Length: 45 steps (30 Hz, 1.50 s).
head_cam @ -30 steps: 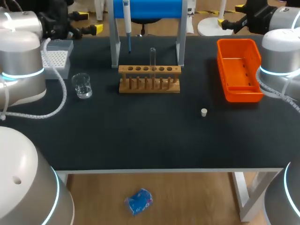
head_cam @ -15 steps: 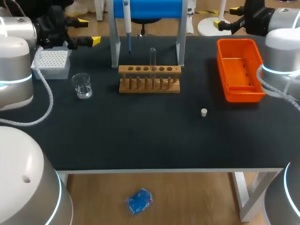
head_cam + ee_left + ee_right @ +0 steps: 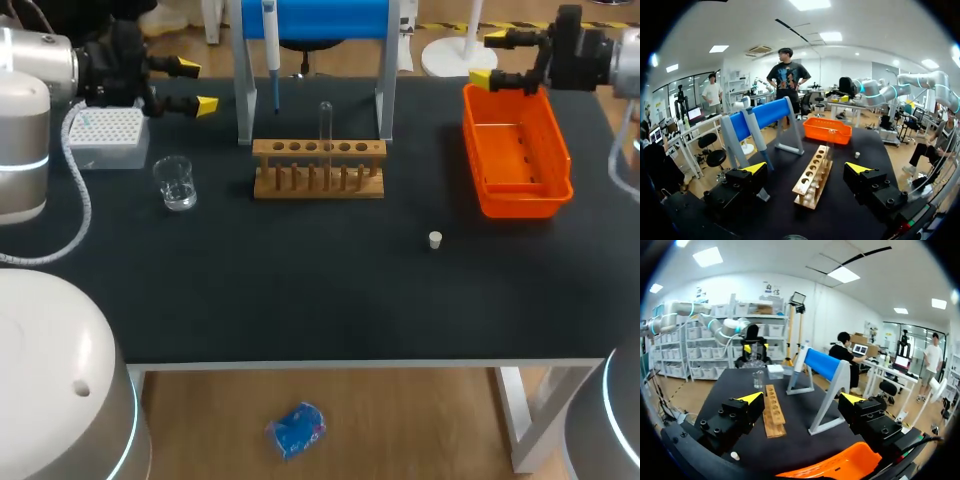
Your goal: Invert the test tube, pick up the pipette, mount the tip to pipette, aspirate from beaker and dispense into the tube, eject the tip, return the pipette, and cap with the stopper.
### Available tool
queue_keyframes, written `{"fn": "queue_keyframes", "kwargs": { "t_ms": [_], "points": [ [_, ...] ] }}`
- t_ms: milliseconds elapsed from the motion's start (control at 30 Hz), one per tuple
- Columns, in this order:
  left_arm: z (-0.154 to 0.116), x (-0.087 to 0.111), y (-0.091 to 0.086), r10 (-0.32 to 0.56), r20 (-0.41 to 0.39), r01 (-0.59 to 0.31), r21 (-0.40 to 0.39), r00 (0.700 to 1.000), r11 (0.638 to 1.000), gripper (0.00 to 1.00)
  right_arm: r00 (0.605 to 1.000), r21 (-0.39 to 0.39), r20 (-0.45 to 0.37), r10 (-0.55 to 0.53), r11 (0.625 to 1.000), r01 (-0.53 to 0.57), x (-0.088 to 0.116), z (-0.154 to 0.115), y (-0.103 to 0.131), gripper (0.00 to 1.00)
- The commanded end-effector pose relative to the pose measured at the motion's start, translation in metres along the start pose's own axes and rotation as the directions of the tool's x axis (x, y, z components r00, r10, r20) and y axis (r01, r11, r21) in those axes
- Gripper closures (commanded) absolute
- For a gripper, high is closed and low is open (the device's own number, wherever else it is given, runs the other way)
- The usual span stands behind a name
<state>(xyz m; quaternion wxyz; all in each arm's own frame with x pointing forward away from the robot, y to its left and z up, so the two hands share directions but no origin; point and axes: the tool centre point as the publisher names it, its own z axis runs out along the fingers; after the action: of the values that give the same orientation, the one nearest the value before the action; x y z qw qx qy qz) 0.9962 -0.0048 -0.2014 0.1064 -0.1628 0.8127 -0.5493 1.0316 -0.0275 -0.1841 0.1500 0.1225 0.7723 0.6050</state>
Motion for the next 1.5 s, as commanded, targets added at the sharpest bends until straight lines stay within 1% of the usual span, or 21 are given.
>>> {"fn": "queue_keyframes", "kwargs": {
  "t_ms": [33, 200, 233, 267, 300, 367, 400, 433, 500, 600, 733, 967, 1033, 1100, 1500],
  "points": [
    [0.0, -0.001, -0.001, -0.001, -0.005, 0.001, -0.004, 1.0, 1.0, 0.0, 0.981, -0.009, -0.191, -0.026, 1.0, 0.024, -0.006, -0.007, -0.001, 0.0],
    [0.0, -0.001, -0.001, -0.001, -0.005, 0.001, -0.004, 1.0, 1.0, 0.0, 0.981, -0.009, -0.191, -0.026, 1.0, 0.024, -0.006, -0.007, -0.001, 0.0],
    [0.002, 0.001, 0.0, 0.006, -0.022, -0.007, -0.013, 1.0, 1.0, 0.0, 0.981, -0.009, -0.191, -0.026, 1.0, 0.024, -0.006, -0.007, -0.001, 0.0],
    [0.006, 0.004, 0.002, 0.026, -0.029, -0.027, -0.047, 0.999, 0.999, 0.0, 0.981, -0.005, -0.192, -0.029, 1.0, 0.028, -0.003, -0.004, -0.002, 0.0],
    [0.01, 0.008, 0.004, 0.035, -0.047, -0.038, -0.066, 0.998, 0.997, 0.0, 0.981, -0.007, -0.193, -0.022, 1.0, 0.022, 0.0, -0.002, -0.002, 0.0],
    [0.016, 0.014, 0.008, 0.015, -0.08, -0.021, -0.068, 0.997, 0.997, 0.0, 0.982, -0.01, -0.189, -0.011, 1.0, 0.009, 0.008, 0.004, -0.005, 0.0],
    [0.019, 0.017, 0.01, 0.015, -0.097, -0.023, -0.083, 0.995, 0.996, 0.0, 0.981, -0.005, -0.195, -0.007, 1.0, 0.006, 0.013, 0.007, -0.007, 0.0],
    [0.022, 0.02, 0.012, 0.022, -0.104, -0.033, -0.099, 0.994, 0.995, 0.0, 0.98, -0.003, -0.199, -0.003, 1.0, 0.002, 0.017, 0.01, -0.009, 0.0],
    [0.026, 0.024, 0.015, 0.009, -0.119, -0.021, -0.101, 0.993, 0.995, 0.0, 0.978, -0.001, -0.21, 0.012, 1.0, -0.012, 0.027, 0.017, -0.015, 0.0],
    [0.032, 0.029, 0.018, 0.008, -0.131, -0.023, -0.113, 0.991, 0.993, 0.0, 0.971, 0.007, -0.236, 0.027, 1.0, -0.026, 0.045, 0.027, -0.024, 0.0],
    [0.039, 0.033, 0.021, 0.006, -0.139, -0.024, -0.125, 0.99, 0.992, 0.0, 0.968, 0.007, -0.247, 0.039, 0.999, -0.039, 0.065, 0.04, -0.036, 0.0],
    [0.052, 0.041, 0.027, 0.01, -0.158, -0.035, -0.154, 0.987, 0.988, 0.0, 0.957, 0.032, -0.287, 0.044, 0.999, -0.036, 0.089, 0.068, -0.046, 0.0],
    [0.056, 0.043, 0.029, 0.009, -0.16, -0.034, -0.16, 0.987, 0.986, 0.0, 0.95, 0.039, -0.308, 0.044, 0.999, -0.033, 0.092, 0.075, -0.046, 0.0],
    [0.06, 0.043, 0.033, 0.014, -0.149, -0.041, -0.181, 0.989, 0.983, 0.0, 0.95, 0.039, -0.308, 0.044, 0.999, -0.033, 0.092, 0.075, -0.046, 0.0],
    [0.06, 0.043, 0.033, 0.014, -0.149, -0.041, -0.181, 0.989, 0.983, 0.0, 0.95, 0.039, -0.308, 0.044, 0.999, -0.033, 0.092, 0.075, -0.046, 0.0]
  ]
}}
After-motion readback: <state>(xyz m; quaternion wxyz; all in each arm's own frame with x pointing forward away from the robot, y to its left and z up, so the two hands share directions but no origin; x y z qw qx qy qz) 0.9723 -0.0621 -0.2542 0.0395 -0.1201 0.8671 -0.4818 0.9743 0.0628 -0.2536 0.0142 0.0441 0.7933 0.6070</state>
